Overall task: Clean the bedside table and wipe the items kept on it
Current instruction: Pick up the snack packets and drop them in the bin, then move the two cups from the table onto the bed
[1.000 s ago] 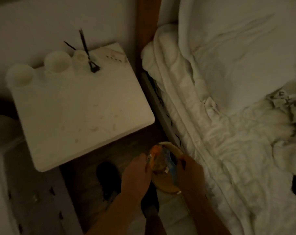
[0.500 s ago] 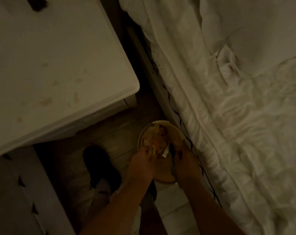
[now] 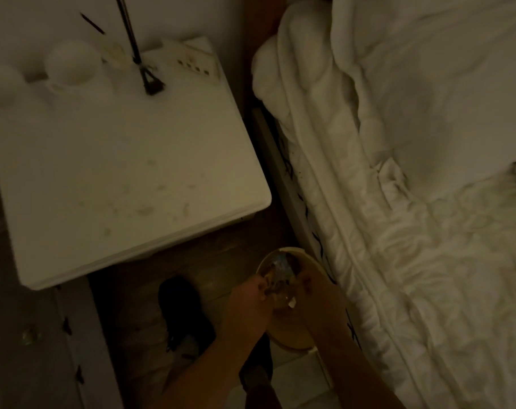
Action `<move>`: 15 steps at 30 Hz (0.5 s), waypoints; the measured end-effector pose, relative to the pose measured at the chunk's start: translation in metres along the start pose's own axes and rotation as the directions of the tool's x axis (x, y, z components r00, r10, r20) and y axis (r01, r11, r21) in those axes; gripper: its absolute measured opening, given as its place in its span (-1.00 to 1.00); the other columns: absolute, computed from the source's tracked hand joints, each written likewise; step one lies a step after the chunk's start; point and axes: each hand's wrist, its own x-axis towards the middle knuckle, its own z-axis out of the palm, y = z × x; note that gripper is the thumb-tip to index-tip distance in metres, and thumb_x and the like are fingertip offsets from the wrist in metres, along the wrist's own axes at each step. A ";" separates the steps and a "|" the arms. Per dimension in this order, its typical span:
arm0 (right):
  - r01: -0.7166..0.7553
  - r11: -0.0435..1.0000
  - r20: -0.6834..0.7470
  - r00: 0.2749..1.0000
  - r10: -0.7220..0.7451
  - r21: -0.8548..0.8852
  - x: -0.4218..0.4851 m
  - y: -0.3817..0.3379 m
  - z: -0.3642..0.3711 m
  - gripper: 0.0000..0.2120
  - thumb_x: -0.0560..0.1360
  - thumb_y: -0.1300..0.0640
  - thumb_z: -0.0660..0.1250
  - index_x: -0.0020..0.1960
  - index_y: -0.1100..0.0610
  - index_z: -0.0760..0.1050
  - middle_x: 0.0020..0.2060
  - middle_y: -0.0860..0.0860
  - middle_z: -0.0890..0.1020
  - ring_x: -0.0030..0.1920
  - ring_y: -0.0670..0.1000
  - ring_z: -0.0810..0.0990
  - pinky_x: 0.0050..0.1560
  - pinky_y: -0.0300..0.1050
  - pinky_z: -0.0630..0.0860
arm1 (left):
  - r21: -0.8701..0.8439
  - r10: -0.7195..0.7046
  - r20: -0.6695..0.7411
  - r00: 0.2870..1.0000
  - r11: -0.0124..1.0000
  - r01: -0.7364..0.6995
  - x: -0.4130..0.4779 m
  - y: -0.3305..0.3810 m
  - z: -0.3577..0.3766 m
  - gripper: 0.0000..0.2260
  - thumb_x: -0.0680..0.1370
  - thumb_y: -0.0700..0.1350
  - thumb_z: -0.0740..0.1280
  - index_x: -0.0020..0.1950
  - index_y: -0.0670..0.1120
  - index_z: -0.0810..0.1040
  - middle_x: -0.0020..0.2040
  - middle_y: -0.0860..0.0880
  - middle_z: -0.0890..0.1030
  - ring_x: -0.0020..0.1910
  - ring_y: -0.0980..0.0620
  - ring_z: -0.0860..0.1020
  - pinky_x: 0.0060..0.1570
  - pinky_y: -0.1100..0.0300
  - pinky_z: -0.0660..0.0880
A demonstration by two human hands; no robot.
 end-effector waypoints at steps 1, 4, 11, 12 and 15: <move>0.041 0.999 0.026 0.999 -0.041 -0.010 -0.004 -0.011 -0.006 -0.63 0.54 0.01 0.24 0.29 0.14 0.45 0.11 0.08 0.60 0.11 0.13 0.58 0.15 0.10 0.51 | 0.033 0.018 -0.019 1.000 0.999 -0.017 -0.003 0.005 -0.009 -0.89 0.57 -0.10 0.27 -0.15 -0.06 0.51 -0.22 -0.06 0.56 -0.23 -0.01 0.55 -0.26 0.12 0.48; 0.159 0.987 -0.024 0.987 -0.159 0.009 -0.015 -0.051 -0.022 -0.78 0.52 0.05 0.20 0.10 0.11 0.48 -0.04 0.08 0.61 -0.03 0.13 0.60 0.04 0.12 0.55 | 0.118 0.084 -0.108 0.991 0.990 -0.072 -0.016 0.018 -0.054 -0.87 0.58 -0.08 0.23 -0.08 -0.09 0.51 -0.16 -0.05 0.56 -0.18 0.01 0.53 -0.15 0.09 0.50; 0.232 0.968 -0.006 0.972 -0.233 -0.097 -0.021 -0.166 -0.036 -0.90 0.58 0.03 0.19 -0.06 0.01 0.45 -0.23 -0.06 0.55 -0.24 -0.08 0.52 -0.31 -0.17 0.39 | 0.195 0.149 -0.262 0.954 0.976 -0.099 -0.041 0.028 -0.181 -0.86 0.59 0.00 0.21 0.00 -0.04 0.47 -0.14 0.03 0.49 -0.15 0.04 0.48 -0.16 0.21 0.38; 0.255 0.961 0.018 0.967 -0.255 -0.104 -0.021 -0.181 -0.034 -0.91 0.58 0.02 0.21 -0.05 0.01 0.44 -0.23 -0.07 0.55 -0.25 -0.08 0.52 -0.32 -0.19 0.38 | 0.183 0.146 -0.284 0.947 0.978 -0.096 -0.043 0.027 -0.198 -0.87 0.59 0.00 0.23 0.03 -0.03 0.48 -0.13 0.04 0.50 -0.14 0.05 0.50 -0.13 0.18 0.44; 0.308 0.947 0.024 0.951 -0.307 -0.093 -0.021 -0.226 -0.029 -0.92 0.55 -0.01 0.28 0.00 -0.03 0.43 -0.23 -0.11 0.55 -0.27 -0.15 0.52 -0.36 -0.27 0.35 | 0.134 0.116 -0.378 0.918 0.988 -0.070 -0.046 0.016 -0.244 -0.84 0.56 0.02 0.28 0.11 0.03 0.49 -0.07 0.08 0.56 -0.07 0.10 0.53 -0.06 0.24 0.47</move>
